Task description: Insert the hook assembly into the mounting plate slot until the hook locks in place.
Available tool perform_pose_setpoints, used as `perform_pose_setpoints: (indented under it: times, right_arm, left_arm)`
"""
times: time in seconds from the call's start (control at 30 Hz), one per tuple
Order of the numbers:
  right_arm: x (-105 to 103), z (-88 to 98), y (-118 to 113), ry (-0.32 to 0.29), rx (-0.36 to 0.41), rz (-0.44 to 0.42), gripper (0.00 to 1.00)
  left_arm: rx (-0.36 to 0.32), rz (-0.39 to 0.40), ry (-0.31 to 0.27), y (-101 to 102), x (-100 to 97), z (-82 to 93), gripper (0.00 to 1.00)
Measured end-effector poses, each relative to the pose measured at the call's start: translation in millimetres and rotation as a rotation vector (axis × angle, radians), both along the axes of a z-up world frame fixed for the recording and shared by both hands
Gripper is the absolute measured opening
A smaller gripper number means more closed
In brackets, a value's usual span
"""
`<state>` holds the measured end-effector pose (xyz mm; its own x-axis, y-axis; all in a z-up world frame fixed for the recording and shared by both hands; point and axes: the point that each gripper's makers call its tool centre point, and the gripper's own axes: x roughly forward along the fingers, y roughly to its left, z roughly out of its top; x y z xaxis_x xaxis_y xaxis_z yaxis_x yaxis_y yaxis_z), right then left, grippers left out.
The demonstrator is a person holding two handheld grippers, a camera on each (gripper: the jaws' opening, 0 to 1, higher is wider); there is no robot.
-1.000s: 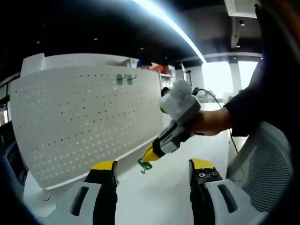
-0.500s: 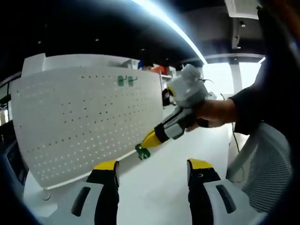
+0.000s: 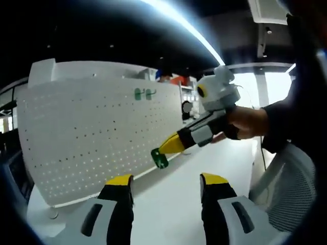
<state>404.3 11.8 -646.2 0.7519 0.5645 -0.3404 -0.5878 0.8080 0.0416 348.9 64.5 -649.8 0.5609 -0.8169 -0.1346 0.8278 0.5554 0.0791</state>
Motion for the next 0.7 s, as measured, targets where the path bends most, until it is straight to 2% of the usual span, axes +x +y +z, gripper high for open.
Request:
perform_pose_setpoints:
  times: [0.2,0.33,0.53,0.7]
  right_arm:
    - [-2.7,7.3,2.2,-0.014,0.018,0.004,0.0]
    - [-4.7,11.6,2.5,-0.019,0.029,0.005,0.0]
    - [-7.7,18.6,2.0,-0.025,0.041,0.02,0.0]
    - [-13.6,28.0,6.1,-0.033,0.072,0.077,0.0]
  left_arm:
    - [0.001,0.062,0.013,3.5,10.9,6.4,0.46]
    - [0.003,0.078,0.006,4.9,14.1,10.9,0.42]
    - [-0.013,0.032,-0.027,6.1,14.5,23.9,0.4]
    - [-0.001,-0.092,-0.071,-0.2,1.5,32.6,0.35]
